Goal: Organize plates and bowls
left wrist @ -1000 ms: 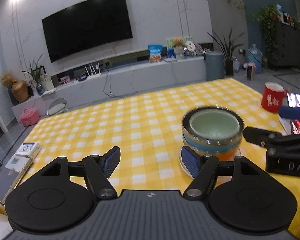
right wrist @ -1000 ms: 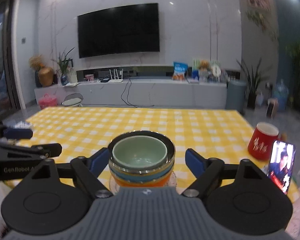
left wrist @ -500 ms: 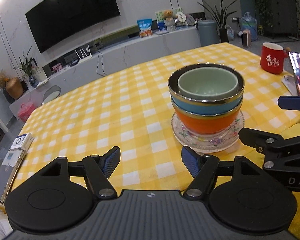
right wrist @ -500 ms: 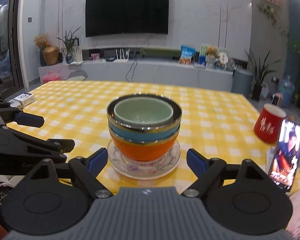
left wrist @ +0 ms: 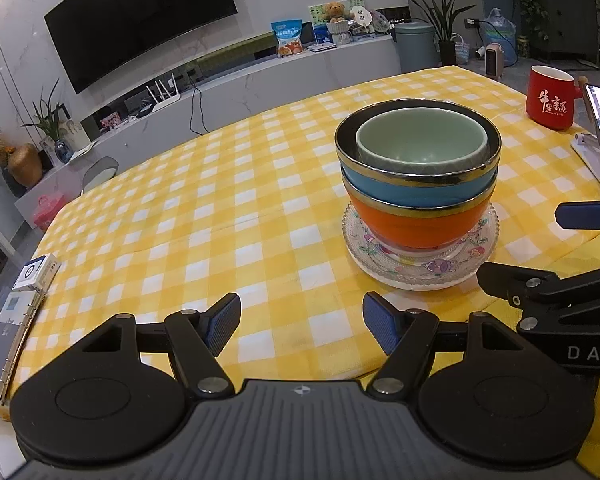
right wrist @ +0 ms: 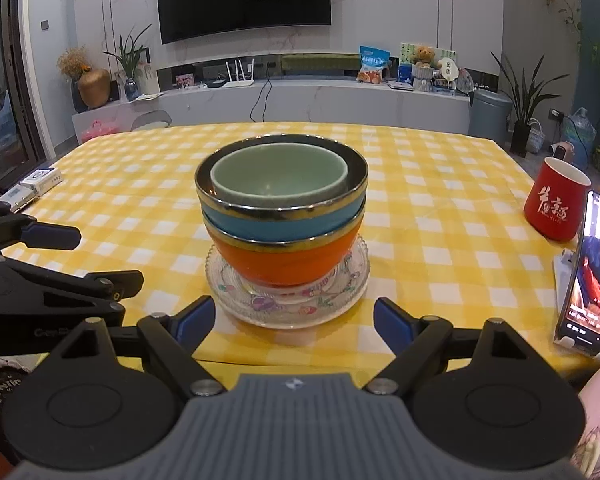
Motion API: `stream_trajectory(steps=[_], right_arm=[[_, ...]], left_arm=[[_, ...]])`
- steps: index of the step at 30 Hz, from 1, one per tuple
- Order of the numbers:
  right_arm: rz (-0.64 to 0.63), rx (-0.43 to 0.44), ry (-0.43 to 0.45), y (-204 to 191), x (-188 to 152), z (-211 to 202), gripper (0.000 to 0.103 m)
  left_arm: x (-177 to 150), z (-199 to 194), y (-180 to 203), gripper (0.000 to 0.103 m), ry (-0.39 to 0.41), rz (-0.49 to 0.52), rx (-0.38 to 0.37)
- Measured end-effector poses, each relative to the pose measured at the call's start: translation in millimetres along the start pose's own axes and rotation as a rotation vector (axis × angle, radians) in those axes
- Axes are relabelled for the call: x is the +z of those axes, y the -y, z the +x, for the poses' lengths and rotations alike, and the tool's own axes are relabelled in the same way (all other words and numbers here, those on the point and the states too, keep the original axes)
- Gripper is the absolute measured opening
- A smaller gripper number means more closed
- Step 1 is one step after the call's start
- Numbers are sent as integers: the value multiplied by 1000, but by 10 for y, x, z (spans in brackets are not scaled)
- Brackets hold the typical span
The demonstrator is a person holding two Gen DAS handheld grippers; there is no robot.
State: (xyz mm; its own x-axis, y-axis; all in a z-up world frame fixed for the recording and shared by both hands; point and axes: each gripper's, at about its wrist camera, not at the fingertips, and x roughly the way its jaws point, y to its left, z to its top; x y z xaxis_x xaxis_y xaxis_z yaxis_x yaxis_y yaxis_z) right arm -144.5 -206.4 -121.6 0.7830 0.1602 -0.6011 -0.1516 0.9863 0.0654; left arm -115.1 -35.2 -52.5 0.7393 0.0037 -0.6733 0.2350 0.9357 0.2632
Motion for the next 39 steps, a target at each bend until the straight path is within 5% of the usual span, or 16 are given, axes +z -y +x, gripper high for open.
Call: stream_trajectory(steps=[39], right_arm=[[4,-3,-16,2,-16,27,86]], left_arm=[[-14,-16,-7,82,1,9,5]])
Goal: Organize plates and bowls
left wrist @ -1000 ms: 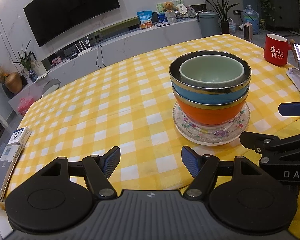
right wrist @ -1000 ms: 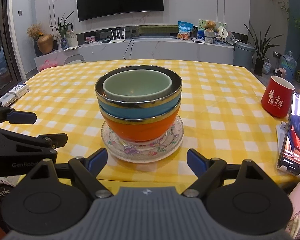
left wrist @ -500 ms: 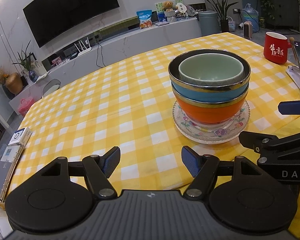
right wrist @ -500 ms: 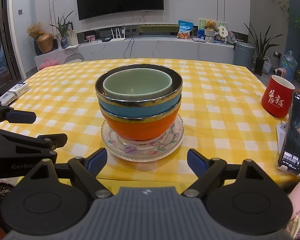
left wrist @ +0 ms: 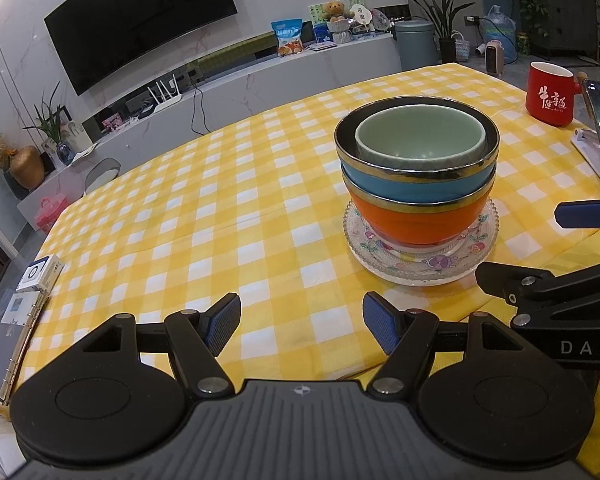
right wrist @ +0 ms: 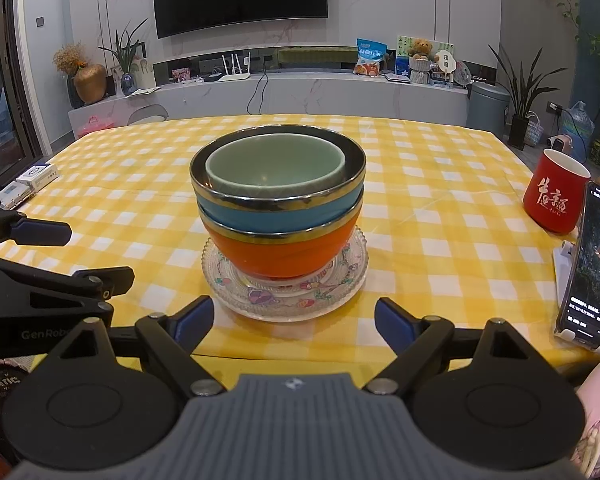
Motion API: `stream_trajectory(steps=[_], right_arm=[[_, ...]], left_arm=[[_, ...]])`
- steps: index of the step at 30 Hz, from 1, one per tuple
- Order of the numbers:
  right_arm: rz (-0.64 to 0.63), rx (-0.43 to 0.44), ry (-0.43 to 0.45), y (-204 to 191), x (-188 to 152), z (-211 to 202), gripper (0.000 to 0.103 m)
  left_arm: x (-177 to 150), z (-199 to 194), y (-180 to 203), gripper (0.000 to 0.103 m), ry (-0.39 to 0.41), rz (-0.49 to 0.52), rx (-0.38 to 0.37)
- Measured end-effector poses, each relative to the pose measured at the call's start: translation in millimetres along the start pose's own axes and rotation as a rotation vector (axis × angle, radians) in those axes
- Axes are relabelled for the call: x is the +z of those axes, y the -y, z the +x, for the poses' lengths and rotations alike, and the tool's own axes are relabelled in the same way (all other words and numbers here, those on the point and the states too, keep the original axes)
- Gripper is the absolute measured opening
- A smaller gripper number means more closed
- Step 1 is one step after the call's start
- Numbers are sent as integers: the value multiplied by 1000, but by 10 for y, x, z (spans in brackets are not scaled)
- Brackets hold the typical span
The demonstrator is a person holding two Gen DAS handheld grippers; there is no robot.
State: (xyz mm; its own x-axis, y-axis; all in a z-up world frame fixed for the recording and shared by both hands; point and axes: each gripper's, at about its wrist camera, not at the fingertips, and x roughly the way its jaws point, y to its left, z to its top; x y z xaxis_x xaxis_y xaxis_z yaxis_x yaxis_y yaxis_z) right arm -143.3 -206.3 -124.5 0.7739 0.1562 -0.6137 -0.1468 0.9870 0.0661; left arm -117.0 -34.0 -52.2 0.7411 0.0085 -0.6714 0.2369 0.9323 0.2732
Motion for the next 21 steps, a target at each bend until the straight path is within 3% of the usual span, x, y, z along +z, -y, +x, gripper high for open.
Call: stream_trajectory(steps=[21], right_arm=[[2,2,-4,-5,-9,11,86]], left_arm=[[0,-4,-7,82,-1,0,0]])
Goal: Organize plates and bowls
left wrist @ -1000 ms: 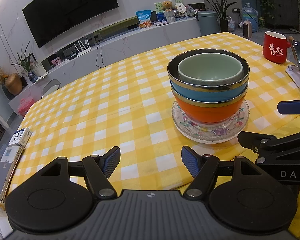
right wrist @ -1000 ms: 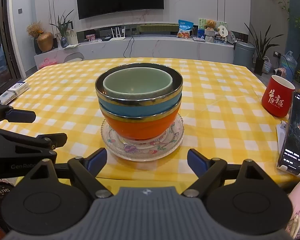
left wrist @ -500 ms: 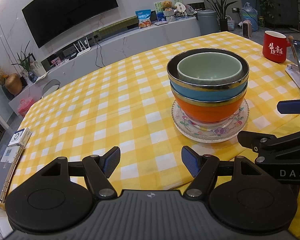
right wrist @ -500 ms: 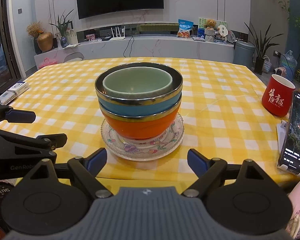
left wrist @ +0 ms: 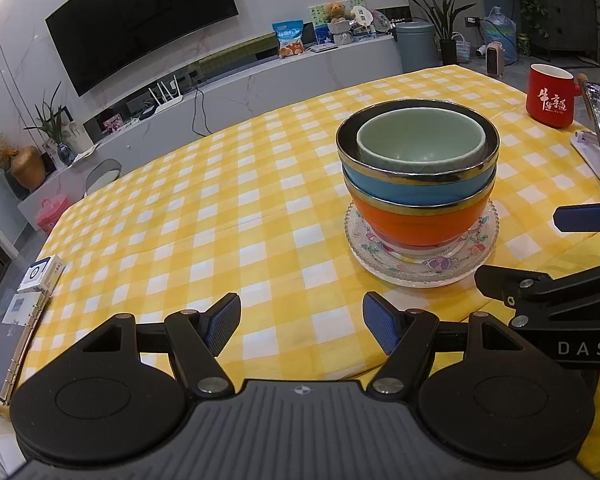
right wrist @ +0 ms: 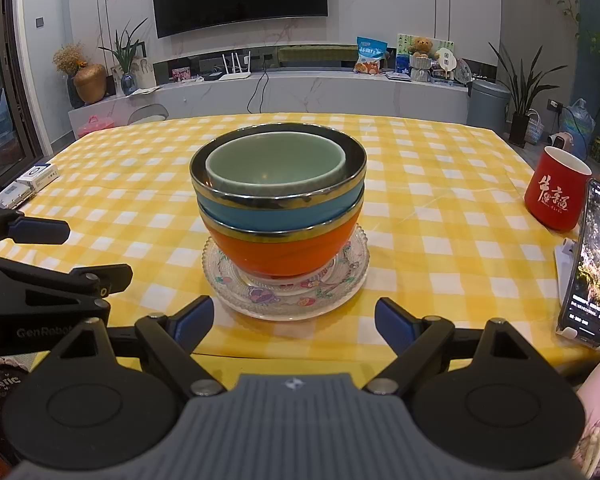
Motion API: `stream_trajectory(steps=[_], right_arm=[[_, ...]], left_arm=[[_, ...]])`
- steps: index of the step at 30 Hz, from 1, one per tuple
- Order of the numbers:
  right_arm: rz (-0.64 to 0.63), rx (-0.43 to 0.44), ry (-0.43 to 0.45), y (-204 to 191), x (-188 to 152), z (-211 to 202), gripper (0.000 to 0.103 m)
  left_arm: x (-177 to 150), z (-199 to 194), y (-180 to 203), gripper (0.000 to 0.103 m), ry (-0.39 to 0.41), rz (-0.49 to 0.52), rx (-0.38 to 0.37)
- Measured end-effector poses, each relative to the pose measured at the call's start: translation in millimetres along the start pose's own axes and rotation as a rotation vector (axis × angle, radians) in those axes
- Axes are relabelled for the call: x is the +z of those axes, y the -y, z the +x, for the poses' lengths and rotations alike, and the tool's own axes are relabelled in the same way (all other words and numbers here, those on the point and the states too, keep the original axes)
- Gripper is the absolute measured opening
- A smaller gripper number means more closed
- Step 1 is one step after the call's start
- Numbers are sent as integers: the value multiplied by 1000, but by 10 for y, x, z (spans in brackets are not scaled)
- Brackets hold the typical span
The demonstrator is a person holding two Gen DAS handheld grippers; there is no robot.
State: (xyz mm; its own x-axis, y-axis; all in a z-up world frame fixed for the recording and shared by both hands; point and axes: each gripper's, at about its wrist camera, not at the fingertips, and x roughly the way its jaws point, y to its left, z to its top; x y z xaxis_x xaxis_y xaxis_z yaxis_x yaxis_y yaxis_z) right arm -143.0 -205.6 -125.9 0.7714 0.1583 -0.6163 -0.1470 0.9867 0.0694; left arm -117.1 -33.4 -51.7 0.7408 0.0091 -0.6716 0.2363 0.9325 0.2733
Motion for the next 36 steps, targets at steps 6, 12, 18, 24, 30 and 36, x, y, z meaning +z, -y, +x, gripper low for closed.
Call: stream_trajectory(steps=[6,12,18,24,30,36], right_arm=[[1,0,-1,5,0,1,86],[1,1,-1,6,1,1,86],[1,1,-1,7,1,1,86],[1,1,-1,8,1,1,86],[2,1,-1,7,2,0,86],[2,1,-1,6,1,1,86]], left_arm=[[-3,-1,-2,82,1,0,0],[16,-21,-8,82,3,-1,4],[16,-19,-5,82,2,-1,5],[17,-21,-5,82,3,0,4],[17,-24,-8,82,3,0,4],[15,-23,-1,82,3,0,4]])
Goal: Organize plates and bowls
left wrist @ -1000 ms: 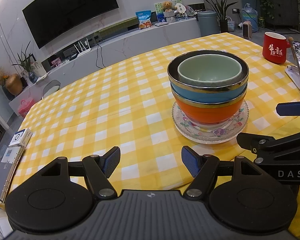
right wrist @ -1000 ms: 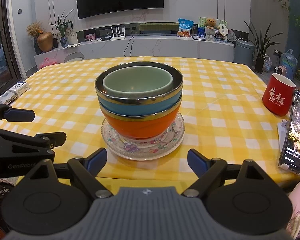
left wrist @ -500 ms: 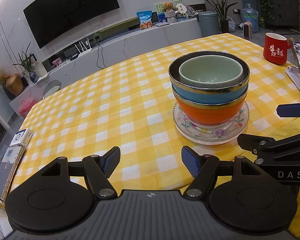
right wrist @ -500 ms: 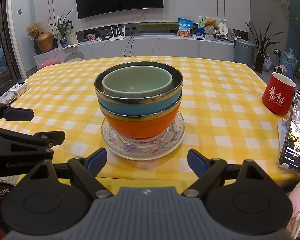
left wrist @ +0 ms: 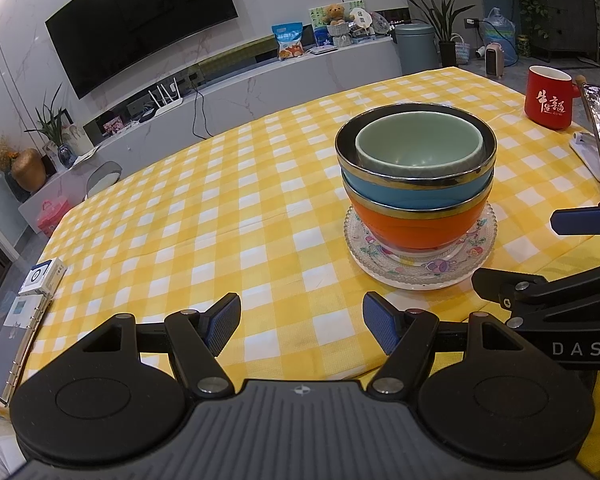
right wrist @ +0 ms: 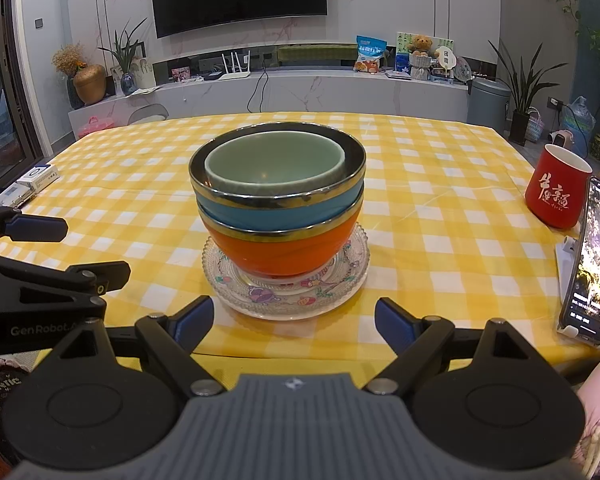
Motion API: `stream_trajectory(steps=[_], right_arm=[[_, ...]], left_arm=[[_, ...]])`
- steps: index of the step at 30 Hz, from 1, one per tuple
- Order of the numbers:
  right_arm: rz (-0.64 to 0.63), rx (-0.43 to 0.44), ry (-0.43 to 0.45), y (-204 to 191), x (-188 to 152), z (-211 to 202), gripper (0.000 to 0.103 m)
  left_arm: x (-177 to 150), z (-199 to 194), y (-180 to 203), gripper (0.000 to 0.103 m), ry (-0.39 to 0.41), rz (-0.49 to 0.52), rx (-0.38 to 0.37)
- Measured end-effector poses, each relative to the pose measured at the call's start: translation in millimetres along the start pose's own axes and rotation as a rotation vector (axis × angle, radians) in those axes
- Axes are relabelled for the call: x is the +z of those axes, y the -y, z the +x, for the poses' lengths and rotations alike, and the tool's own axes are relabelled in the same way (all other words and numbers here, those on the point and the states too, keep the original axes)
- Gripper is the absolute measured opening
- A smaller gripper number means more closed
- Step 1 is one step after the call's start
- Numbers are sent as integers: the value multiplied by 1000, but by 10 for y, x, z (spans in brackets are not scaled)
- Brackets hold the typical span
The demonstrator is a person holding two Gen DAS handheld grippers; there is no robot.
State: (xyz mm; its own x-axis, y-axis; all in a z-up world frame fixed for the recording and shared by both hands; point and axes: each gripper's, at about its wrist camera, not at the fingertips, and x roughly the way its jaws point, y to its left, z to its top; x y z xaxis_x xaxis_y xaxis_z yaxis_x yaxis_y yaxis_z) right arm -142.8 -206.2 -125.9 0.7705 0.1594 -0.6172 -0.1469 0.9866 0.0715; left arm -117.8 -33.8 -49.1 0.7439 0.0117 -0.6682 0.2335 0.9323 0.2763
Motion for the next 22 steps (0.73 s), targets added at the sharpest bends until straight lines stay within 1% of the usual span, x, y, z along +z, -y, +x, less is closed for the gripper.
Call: stream_trajectory(steps=[22], right_arm=[[1,0,0,4,2,-2,86]], left_arm=[[15,-27,-5,82,8,8,-1]])
